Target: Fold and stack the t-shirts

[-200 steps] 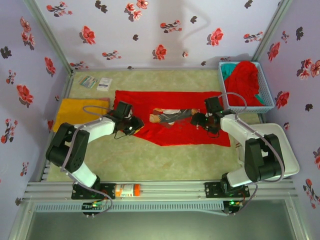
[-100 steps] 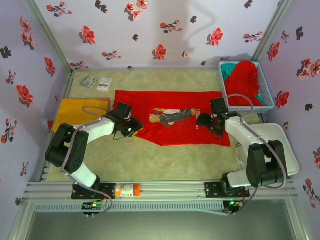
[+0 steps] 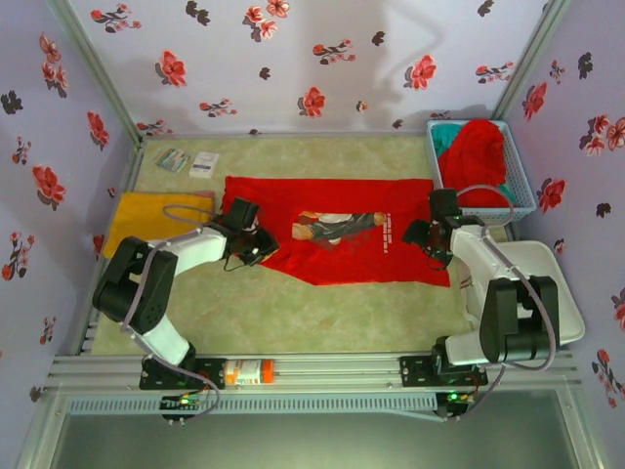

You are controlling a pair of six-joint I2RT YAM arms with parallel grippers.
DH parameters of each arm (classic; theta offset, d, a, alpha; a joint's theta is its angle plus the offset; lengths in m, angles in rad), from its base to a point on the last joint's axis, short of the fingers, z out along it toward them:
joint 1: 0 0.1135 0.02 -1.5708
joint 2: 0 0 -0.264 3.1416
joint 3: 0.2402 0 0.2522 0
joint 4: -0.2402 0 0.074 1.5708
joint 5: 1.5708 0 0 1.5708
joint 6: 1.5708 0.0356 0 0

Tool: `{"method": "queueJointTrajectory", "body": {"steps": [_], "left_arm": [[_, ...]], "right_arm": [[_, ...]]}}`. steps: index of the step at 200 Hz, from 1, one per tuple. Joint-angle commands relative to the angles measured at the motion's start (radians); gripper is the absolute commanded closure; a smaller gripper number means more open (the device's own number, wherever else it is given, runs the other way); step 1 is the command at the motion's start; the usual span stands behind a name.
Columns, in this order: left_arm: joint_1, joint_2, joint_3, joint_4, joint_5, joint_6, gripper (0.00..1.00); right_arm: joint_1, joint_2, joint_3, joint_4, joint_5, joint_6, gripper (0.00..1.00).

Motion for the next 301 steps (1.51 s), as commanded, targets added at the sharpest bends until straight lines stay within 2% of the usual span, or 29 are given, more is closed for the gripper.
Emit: {"method": "queueJointTrajectory", "body": {"steps": [1,25,93,153,189,230,262,301], "left_arm": [[0.006,0.007,0.033,0.003,-0.018,0.030,0.88],[0.006,-0.012,0.038,-0.023,-0.021,0.045,1.00],[0.006,-0.176,0.038,-0.211,-0.066,0.118,1.00],[0.005,-0.369,0.002,-0.395,-0.078,0.161,1.00],[0.001,-0.487,-0.060,-0.470,-0.099,0.148,1.00],[-0.002,-0.553,-0.085,-0.514,-0.108,0.124,1.00],[0.001,-0.613,-0.048,-0.617,-0.180,0.147,1.00],[0.019,-0.657,0.007,-0.755,-0.277,0.191,1.00]], "right_arm": [[-0.051,0.043,0.049,-0.046,0.033,-0.023,0.23],[-0.072,0.041,0.039,-0.056,0.005,-0.014,0.27],[-0.073,-0.095,-0.084,-0.157,0.020,0.047,0.31],[-0.073,-0.104,-0.206,-0.048,-0.053,0.194,0.41],[-0.073,-0.100,-0.239,-0.002,-0.037,0.241,0.45],[-0.072,-0.127,-0.270,-0.006,-0.017,0.255,0.48],[-0.070,-0.131,-0.280,0.008,-0.032,0.266,0.50],[-0.062,-0.147,-0.278,-0.012,-0.020,0.258,0.46]]}}
